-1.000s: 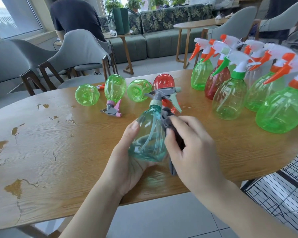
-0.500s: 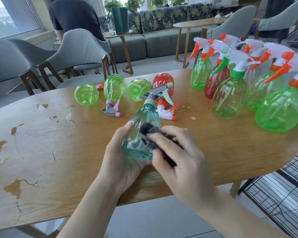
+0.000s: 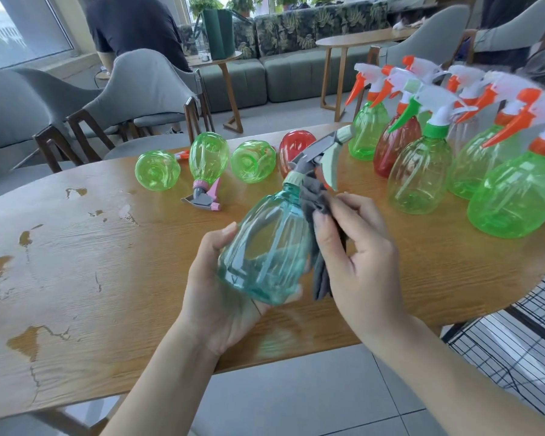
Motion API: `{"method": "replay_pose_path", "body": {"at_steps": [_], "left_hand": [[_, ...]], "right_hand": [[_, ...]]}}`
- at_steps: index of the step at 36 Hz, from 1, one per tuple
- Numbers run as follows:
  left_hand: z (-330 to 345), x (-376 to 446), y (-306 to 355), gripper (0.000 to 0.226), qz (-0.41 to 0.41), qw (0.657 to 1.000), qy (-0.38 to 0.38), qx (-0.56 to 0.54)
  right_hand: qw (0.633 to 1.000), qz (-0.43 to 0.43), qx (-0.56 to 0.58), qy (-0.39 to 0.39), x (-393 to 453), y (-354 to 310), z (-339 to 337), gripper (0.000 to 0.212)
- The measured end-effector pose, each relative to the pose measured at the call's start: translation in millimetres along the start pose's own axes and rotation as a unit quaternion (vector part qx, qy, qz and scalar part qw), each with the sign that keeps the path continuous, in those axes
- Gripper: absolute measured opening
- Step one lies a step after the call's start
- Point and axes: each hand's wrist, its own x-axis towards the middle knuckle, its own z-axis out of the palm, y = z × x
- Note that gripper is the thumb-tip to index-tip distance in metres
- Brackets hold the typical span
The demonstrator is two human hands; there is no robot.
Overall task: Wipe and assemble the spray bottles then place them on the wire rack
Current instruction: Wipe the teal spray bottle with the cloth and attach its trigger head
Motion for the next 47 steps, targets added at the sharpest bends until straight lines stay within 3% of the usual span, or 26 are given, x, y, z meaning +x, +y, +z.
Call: {"method": "replay_pose_path", "body": {"at_steps": [6,10,18,30,32,36,47], "left_hand": [[-1,0,1,0.072,0.003,1.0,-0.021,0.004],[-1,1,1,0.065,0.007,1.0,-0.016,0.025],[1,1,-1,0.066,-0.028,0.999,0.006,0.024],[4,1,-2,0.046,-0.014,0.999,0.023,0.042],[3,2,-3,0.048,-0.01,0.997,0.053,0.054],[4,3,-7,0.076,0.003,0.99,0.089,0.113],[0,5,-11,0.051,0.106,0.976,0.132,0.138]], "right_hand": [[0.999,-0.037,0.023,0.007,-9,-4,0,0.029],[0.996,-0.083,0.038,-0.008,-12,-7,0,0.031],[0.999,-0.02,0.033,-0.007,0,-4,-3,0.029],[0.983,-0.167,-0.036,-0.061,-7,-15,-4,0.019],[0.985,-0.151,-0.065,-0.045,-2,-12,-5,0.021],[0.992,-0.081,-0.096,-0.022,0,-9,-4,0.026],[0.99,-0.081,-0.111,-0.031,-13,-29,5,0.026]]}}
